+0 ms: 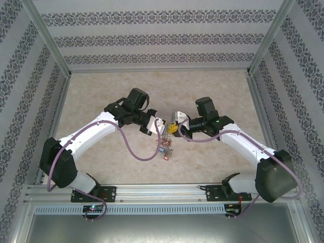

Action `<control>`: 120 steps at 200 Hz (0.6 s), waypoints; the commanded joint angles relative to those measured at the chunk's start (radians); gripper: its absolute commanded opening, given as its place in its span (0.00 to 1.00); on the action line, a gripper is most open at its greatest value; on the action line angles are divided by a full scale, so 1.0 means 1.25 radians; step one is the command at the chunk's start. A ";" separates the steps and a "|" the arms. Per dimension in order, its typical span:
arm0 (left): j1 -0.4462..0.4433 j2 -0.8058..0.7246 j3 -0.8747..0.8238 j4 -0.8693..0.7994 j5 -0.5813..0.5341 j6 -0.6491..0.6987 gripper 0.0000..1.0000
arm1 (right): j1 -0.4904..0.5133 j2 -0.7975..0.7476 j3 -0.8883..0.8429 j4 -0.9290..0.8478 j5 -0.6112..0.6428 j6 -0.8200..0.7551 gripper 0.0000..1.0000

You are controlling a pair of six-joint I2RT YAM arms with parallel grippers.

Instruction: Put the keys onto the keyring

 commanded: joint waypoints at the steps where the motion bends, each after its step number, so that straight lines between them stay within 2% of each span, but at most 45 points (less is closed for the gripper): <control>1: -0.024 -0.001 0.024 -0.058 0.006 0.043 0.00 | -0.015 0.006 0.034 0.031 -0.046 0.020 0.00; 45: -0.043 0.005 0.027 -0.079 -0.043 0.070 0.00 | -0.022 0.010 0.038 0.035 -0.052 0.027 0.00; 120: -0.047 0.004 0.026 -0.076 -0.049 0.064 0.00 | -0.009 -0.017 0.033 0.030 -0.041 -0.004 0.00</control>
